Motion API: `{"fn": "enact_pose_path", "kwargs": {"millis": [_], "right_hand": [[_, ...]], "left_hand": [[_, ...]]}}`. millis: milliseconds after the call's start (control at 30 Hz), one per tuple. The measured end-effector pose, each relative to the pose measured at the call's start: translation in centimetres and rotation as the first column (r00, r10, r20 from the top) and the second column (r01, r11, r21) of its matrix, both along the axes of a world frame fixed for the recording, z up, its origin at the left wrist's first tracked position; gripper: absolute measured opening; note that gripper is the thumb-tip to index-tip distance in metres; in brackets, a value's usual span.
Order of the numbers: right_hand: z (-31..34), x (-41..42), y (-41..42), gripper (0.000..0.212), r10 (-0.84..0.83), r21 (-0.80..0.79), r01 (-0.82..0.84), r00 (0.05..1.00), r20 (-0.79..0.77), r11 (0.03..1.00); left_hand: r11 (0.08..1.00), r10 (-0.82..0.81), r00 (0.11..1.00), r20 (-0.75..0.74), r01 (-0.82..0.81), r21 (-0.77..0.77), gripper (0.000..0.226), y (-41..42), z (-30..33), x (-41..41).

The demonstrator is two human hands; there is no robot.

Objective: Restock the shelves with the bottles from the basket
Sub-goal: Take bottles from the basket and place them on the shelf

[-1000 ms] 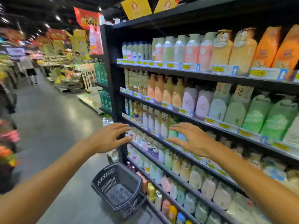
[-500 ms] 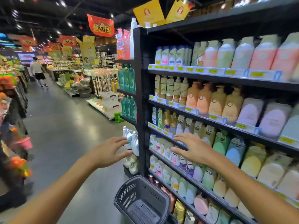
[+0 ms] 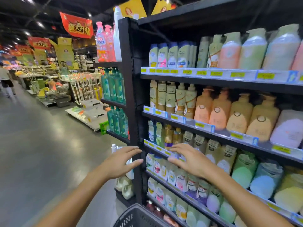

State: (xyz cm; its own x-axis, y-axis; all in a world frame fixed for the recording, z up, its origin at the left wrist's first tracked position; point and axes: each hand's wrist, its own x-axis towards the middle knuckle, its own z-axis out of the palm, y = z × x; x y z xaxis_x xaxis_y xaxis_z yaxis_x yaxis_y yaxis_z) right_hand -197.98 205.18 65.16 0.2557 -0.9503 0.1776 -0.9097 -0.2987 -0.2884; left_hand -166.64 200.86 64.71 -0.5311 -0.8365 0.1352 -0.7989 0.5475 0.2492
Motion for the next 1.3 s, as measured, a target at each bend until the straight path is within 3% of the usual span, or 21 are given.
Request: {"fn": "enact_pose_path", "kwargs": {"millis": [167,400,633,867,1133,1300], "right_hand": [[2.7,0.8,-8.6,0.062,-0.024,-0.074,0.026,0.999,0.025,0.997],[5.1,2.7,-15.7,0.065,-0.129,-0.128,0.129,0.992,0.009,0.983],[8.0,5.2,-20.8,0.074,-0.328,-0.218,0.32,0.945,0.002,0.922],[14.7,7.4,-22.3,0.056,-0.465,-0.356,0.438,0.885,0.011,0.825],[25.6,5.2,-22.2,0.038,-0.456,-0.593,0.441,0.88,0.136,0.674],[29.7,0.8,-24.4,0.042,-0.549,-0.541,0.582,0.799,0.243,0.607]], "left_hand": [[0.996,-0.044,0.999,-0.022,0.042,-0.079,0.062,-9.6,3.0,0.4],[0.953,-0.237,0.971,-0.034,0.226,-0.202,0.071,-21.7,5.2,0.4],[0.833,-0.488,0.873,-0.02,0.458,-0.311,0.062,-32.8,8.2,-0.6],[0.678,-0.678,0.734,-0.044,0.601,-0.424,0.058,-38.6,14.7,-3.3],[0.575,-0.787,0.576,-0.22,0.556,-0.6,0.049,-39.4,25.1,-8.4],[0.517,-0.761,0.638,-0.115,0.491,-0.701,0.05,-40.2,31.4,-11.3]]}}
